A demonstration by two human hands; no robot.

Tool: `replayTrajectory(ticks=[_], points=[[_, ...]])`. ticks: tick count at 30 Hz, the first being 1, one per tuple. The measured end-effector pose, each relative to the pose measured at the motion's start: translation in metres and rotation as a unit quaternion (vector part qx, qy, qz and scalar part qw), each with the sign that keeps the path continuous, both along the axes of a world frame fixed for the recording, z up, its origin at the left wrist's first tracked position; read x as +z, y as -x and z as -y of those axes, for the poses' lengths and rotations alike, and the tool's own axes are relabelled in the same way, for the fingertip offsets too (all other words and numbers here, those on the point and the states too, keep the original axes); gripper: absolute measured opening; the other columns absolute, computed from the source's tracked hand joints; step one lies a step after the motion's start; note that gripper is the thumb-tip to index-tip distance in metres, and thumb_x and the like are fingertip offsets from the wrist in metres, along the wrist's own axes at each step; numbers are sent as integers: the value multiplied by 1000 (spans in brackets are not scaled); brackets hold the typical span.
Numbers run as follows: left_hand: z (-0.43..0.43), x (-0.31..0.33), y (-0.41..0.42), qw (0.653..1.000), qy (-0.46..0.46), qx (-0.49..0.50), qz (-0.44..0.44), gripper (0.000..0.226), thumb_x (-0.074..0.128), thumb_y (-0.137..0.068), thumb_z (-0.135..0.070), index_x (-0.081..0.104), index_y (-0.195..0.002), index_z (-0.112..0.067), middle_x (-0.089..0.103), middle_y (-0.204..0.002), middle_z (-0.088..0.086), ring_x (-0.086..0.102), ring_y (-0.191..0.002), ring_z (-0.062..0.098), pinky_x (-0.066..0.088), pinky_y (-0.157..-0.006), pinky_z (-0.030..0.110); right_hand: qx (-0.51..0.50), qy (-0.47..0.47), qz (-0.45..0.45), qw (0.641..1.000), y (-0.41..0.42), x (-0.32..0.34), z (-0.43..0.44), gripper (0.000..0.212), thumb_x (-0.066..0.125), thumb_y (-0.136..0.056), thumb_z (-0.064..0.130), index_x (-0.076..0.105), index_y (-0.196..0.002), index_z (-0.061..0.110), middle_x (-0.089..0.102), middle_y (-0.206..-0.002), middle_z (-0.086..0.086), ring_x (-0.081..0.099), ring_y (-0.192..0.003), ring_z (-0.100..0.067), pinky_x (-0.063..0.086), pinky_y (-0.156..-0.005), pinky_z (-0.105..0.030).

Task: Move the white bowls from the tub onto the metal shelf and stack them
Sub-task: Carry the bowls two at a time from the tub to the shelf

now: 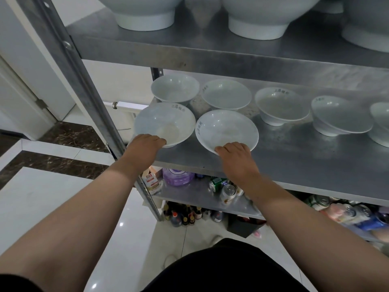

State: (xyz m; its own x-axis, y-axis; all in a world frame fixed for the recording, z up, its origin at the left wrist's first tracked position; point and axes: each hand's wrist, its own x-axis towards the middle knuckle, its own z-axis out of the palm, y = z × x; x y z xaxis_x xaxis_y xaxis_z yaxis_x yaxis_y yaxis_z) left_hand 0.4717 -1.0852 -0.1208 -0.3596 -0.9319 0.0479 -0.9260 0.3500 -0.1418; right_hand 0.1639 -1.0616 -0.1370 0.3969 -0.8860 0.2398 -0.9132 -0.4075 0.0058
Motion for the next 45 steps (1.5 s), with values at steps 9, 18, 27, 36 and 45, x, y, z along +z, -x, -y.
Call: replayTrajectory(ticks=[9, 18, 27, 36, 45], points=[[0, -6, -5, 998, -1, -12, -66, 32, 37, -102, -31, 61, -120, -18, 68, -114, 2, 62, -108, 22, 27, -116, 41, -12, 18, 10, 1000, -3, 2, -2, 41, 34, -97, 39, 69, -99, 16, 68, -86, -3, 62, -86, -28, 44, -86, -42], [-62, 32, 11, 955, -36, 64, -289, 48, 54, -97, -27, 46, -144, -20, 50, -144, 6, 44, -134, 25, 35, -112, 40, 9, -94, 163, 982, 8, 35, -52, 42, 55, -95, 24, 54, -137, 15, 53, -141, -7, 43, -134, -26, 35, -112, -46], [-224, 30, 55, 836, -240, 68, -489, 38, 61, -92, -25, 55, -127, -36, 59, -124, -21, 55, -116, -3, 45, -101, 27, -187, -271, 479, 814, 47, 60, -237, 19, 62, -94, 17, 68, -105, 32, 69, -102, 18, 64, -94, 3, 48, -75, -12], [-291, 7, 161, 806, -373, -14, -459, 36, 59, -93, -19, 55, -124, -37, 61, -123, -21, 55, -119, -3, 44, -102, 25, -328, -298, 524, 727, 127, 41, -401, 22, 62, -94, 17, 68, -101, 37, 70, -103, 23, 65, -96, 2, 46, -81, -15], [-296, 17, 343, 795, -444, -68, -407, 31, 57, -87, -31, 59, -116, -42, 63, -119, -20, 58, -113, -2, 45, -96, 24, -455, -255, 564, 640, 250, 37, -494, 11, 64, -93, 28, 70, -96, 36, 71, -98, 21, 63, -93, 6, 44, -75, -6]])
